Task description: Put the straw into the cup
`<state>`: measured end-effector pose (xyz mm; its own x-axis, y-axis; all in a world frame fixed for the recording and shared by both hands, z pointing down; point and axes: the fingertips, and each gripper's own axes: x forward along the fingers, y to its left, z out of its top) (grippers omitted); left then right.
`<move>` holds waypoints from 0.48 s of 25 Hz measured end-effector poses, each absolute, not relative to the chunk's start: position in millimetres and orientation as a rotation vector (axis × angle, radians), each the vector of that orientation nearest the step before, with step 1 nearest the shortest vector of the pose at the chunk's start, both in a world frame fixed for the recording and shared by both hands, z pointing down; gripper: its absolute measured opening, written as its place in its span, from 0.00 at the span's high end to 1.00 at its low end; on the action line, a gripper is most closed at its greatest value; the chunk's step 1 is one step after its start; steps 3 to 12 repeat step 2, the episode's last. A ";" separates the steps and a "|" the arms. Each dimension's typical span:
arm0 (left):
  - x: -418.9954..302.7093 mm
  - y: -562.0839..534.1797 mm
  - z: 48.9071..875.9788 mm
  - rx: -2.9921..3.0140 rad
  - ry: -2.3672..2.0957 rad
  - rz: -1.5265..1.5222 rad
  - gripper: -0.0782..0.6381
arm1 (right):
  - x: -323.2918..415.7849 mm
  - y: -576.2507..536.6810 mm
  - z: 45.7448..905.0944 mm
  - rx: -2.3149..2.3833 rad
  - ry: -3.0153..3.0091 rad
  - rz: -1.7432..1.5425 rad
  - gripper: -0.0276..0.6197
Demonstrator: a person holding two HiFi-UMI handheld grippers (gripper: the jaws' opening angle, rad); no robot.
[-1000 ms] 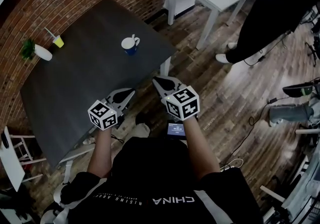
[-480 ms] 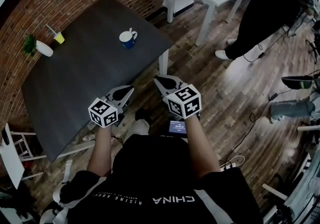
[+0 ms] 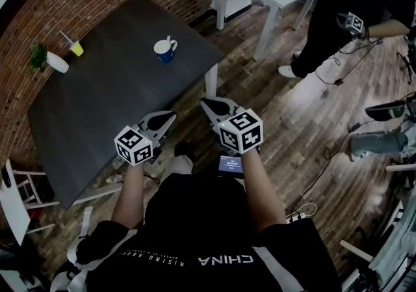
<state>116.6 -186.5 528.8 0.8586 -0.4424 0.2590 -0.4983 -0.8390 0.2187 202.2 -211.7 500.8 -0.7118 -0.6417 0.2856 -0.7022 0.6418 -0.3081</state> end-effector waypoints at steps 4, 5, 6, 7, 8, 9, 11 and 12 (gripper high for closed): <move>120.2 -185.0 528.4 2.764 -0.694 0.287 0.89 | 200.7 -210.1 502.6 1.091 -2.710 0.603 0.95; 120.2 -185.0 528.4 2.764 -0.694 0.287 0.89 | 200.7 -210.1 502.6 1.091 -2.710 0.603 0.95; 120.2 -185.0 528.4 2.764 -0.694 0.287 0.89 | 200.7 -210.1 502.6 1.091 -2.710 0.603 0.95; 120.2 -185.0 528.4 2.764 -0.694 0.287 0.89 | 200.7 -210.1 502.6 1.091 -2.710 0.603 0.95; 120.2 -185.0 528.4 2.764 -0.694 0.287 0.89 | 200.7 -210.1 502.6 1.091 -2.710 0.603 0.95; 120.2 -185.0 528.4 2.764 -0.694 0.287 0.89 | 200.7 -210.1 502.6 1.091 -2.710 0.603 0.95; 120.2 -185.0 528.4 2.764 -0.694 0.287 0.89 | 200.7 -210.1 502.6 1.091 -2.710 0.603 0.95; 120.2 -185.0 528.4 2.764 -0.694 0.287 0.89 | 200.7 -210.1 502.6 1.091 -2.710 0.603 0.95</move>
